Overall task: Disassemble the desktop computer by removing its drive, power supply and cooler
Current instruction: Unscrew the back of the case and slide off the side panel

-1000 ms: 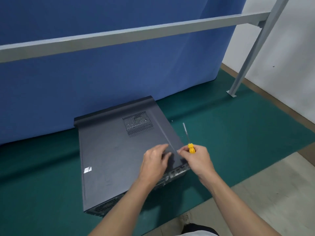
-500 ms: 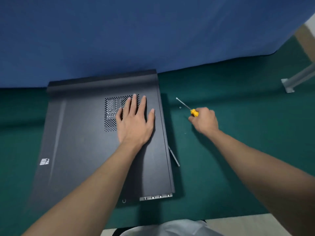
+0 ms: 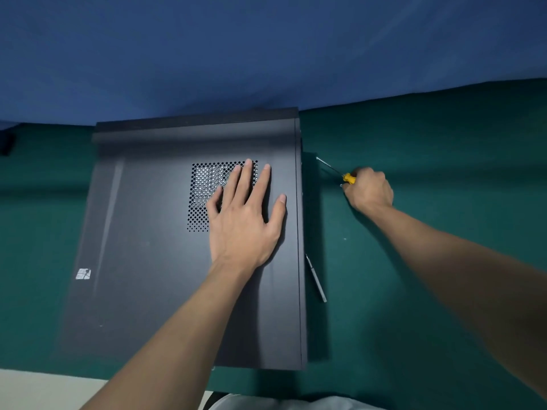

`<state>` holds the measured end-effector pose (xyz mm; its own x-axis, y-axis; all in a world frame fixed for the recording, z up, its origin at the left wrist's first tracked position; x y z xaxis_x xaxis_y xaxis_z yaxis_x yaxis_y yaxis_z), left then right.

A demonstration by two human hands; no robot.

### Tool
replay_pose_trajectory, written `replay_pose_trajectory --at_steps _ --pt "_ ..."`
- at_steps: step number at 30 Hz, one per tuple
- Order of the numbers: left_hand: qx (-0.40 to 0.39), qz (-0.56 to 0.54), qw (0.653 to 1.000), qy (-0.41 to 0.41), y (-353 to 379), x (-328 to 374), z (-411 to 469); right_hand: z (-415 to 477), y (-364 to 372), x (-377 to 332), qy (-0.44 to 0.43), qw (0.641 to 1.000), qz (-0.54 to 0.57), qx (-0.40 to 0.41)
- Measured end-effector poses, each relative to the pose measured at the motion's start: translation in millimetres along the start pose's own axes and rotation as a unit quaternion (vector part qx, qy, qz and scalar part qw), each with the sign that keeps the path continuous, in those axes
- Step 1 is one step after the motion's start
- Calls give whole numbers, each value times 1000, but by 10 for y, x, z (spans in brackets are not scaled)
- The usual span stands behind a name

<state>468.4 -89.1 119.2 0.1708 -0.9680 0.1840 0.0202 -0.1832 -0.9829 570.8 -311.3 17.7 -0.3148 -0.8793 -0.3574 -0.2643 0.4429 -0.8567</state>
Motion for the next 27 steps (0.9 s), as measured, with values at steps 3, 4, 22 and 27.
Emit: replay_pose_trajectory --at_steps 3,4,22,27 --pt "0 -1 1000 1 -3 1 5 1 -27 -2 12 1000 3 -11" --pt "-1 -2 1000 2 -3 4 4 -12 -60 11 22 1000 16 -14" --pt "-3 -103 991 88 -165 -297 -744 -2086 -215 -31 26 948 312 51" --pt "-18 -129 983 129 -231 -568 -1306 -2889 -91 -195 18 944 321 72"
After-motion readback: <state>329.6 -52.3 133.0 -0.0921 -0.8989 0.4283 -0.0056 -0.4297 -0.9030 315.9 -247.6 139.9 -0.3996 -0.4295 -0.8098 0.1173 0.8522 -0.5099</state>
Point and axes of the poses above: each hand's wrist, its own z-axis towards the middle knuckle, its own y-axis out of the palm, x = y × z, the point moved 2 cm from there along z, towards the middle knuckle, and after that the axes turned 4 degrees about -y, right-handed, at the moved point
